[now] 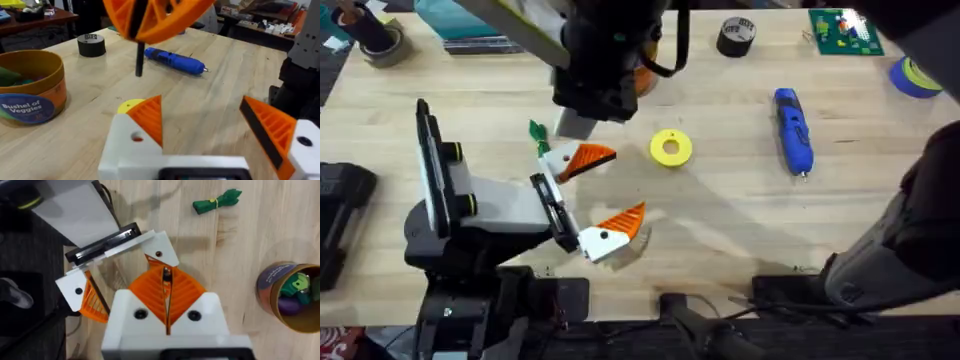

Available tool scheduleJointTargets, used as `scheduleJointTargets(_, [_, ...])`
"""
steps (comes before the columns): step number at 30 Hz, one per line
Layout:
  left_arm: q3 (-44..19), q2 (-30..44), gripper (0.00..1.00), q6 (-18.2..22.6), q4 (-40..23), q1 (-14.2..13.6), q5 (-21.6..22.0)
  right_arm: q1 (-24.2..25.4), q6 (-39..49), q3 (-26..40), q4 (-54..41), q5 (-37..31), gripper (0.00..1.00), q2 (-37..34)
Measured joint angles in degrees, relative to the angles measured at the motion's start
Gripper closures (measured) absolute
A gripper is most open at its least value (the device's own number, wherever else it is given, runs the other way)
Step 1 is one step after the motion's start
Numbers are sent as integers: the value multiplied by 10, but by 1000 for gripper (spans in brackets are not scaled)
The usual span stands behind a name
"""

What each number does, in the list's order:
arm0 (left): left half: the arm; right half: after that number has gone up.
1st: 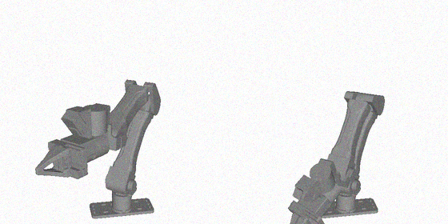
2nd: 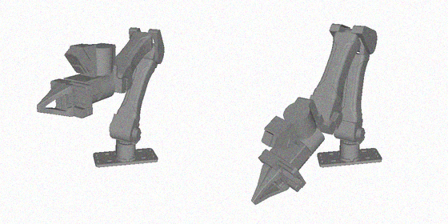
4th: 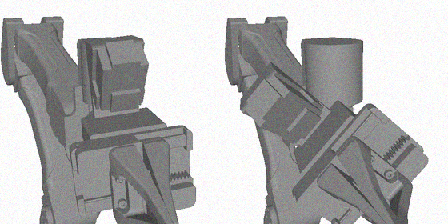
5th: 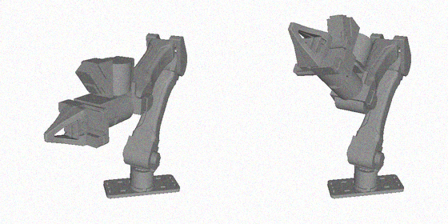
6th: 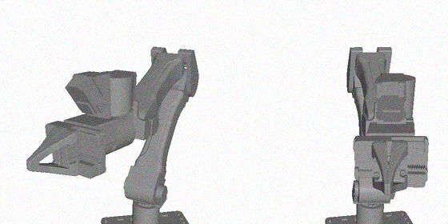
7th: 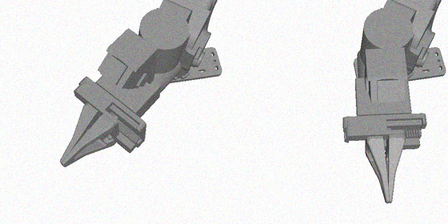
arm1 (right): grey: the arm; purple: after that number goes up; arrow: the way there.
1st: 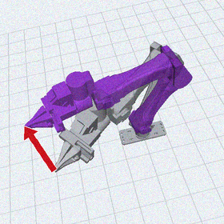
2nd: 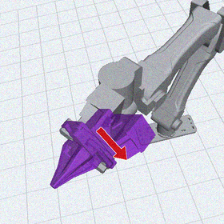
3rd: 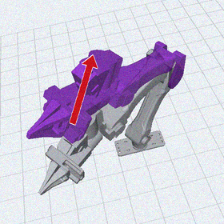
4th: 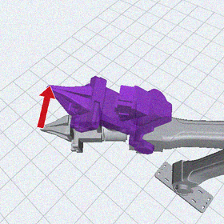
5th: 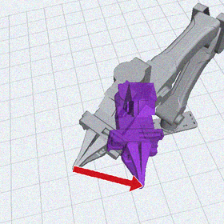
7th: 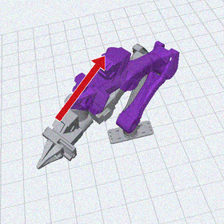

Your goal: Pick up the gripper from the table and insert it into the empty holder that is missing its gripper. Then pick up a screw, insert it into the mounting hole, and use the screwdriver to tighten it. Finally, clean up the table by picking up the vegetable and placing it into the bucket.

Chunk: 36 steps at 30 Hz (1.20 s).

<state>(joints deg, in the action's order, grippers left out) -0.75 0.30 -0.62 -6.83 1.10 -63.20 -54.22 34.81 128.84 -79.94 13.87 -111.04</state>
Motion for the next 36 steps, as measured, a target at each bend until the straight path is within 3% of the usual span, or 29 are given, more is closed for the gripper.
scheduleJointTargets(36, [0,0,58,0,0,0,0,-23,-1,-13,13,0,996,0])
